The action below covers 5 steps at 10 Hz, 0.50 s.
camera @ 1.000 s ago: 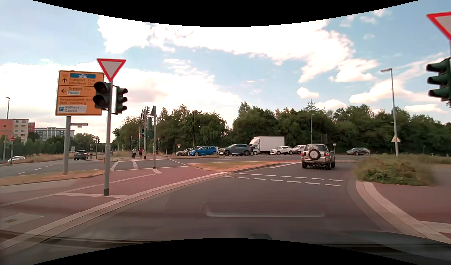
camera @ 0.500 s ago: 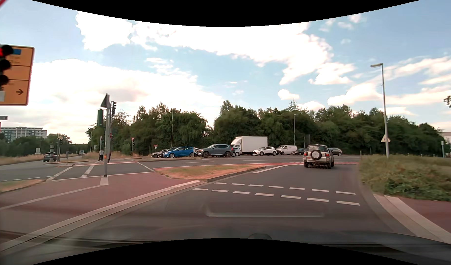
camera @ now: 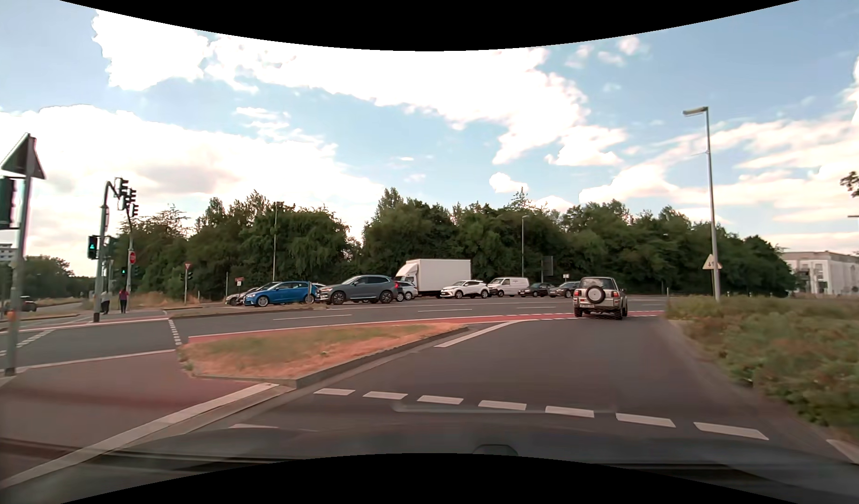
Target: Follow the waypoints while adhering to traffic rules and regulations
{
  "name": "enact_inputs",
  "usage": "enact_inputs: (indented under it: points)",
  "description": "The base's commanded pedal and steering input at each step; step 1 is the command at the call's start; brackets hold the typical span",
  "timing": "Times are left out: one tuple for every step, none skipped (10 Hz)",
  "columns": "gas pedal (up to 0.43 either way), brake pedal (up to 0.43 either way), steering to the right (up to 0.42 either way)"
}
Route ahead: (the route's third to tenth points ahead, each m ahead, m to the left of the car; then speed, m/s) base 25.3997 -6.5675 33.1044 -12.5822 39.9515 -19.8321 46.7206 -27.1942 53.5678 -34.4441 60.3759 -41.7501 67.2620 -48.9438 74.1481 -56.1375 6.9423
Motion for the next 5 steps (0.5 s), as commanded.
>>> enact_inputs:
  points:
    - [0.248, 0.0, 0.124]
    - [0.248, 0.0, 0.124]
    - [0.248, 0.0, 0.124]
    - [0.248, 0.0, 0.124]
    - [0.248, 0.0, 0.124]
